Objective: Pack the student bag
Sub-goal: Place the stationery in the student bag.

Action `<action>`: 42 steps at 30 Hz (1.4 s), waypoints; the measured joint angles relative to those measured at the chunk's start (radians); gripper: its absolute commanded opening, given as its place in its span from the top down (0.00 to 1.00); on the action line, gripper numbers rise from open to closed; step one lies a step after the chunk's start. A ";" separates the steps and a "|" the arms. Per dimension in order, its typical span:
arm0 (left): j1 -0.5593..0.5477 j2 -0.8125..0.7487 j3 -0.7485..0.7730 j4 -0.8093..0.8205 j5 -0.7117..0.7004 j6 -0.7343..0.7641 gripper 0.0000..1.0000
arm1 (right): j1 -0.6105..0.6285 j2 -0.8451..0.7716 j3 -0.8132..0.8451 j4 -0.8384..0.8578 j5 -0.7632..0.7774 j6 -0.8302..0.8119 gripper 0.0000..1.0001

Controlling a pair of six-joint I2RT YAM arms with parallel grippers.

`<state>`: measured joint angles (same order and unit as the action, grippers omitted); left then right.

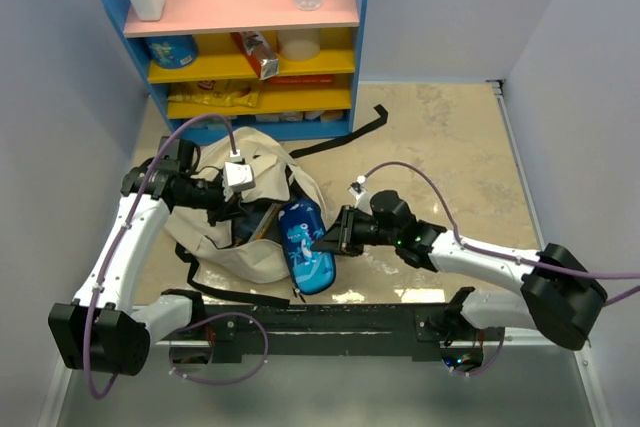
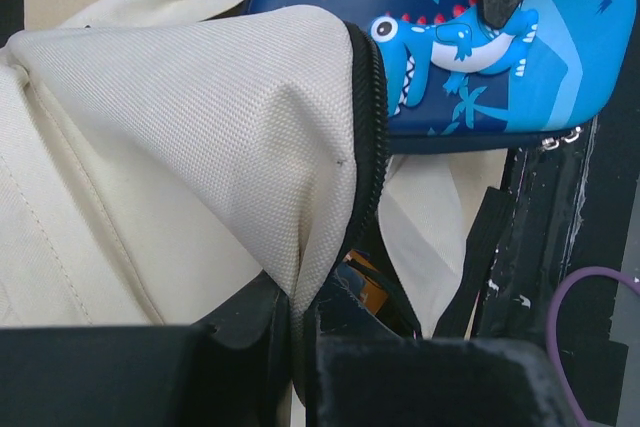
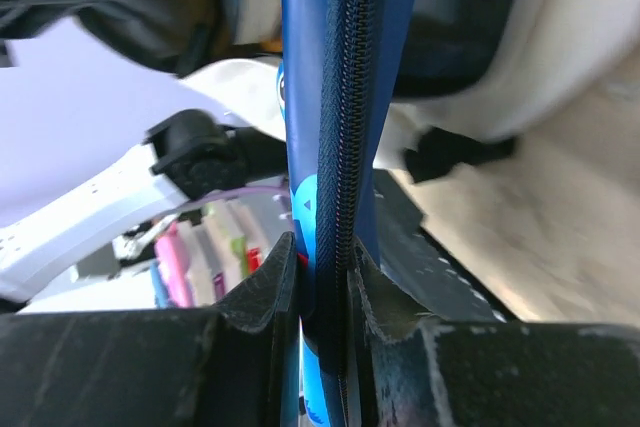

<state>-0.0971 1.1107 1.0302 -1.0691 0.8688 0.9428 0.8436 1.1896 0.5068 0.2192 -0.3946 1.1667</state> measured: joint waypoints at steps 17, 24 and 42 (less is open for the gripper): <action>-0.008 -0.031 0.012 0.009 -0.021 -0.020 0.96 | 0.003 0.438 0.336 0.265 -0.148 0.108 1.00; -0.008 -0.047 0.027 0.000 -0.037 -0.016 0.96 | -0.026 0.553 0.465 0.256 -0.063 0.153 1.00; -0.041 -0.046 0.032 -0.010 -0.028 -0.018 0.95 | 0.146 0.697 0.629 0.285 0.395 0.143 0.57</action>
<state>-0.1383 1.0645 1.0622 -1.0786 0.8406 0.9253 0.9894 1.8870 1.1355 0.5041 0.0002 1.3102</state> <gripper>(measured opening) 0.074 0.201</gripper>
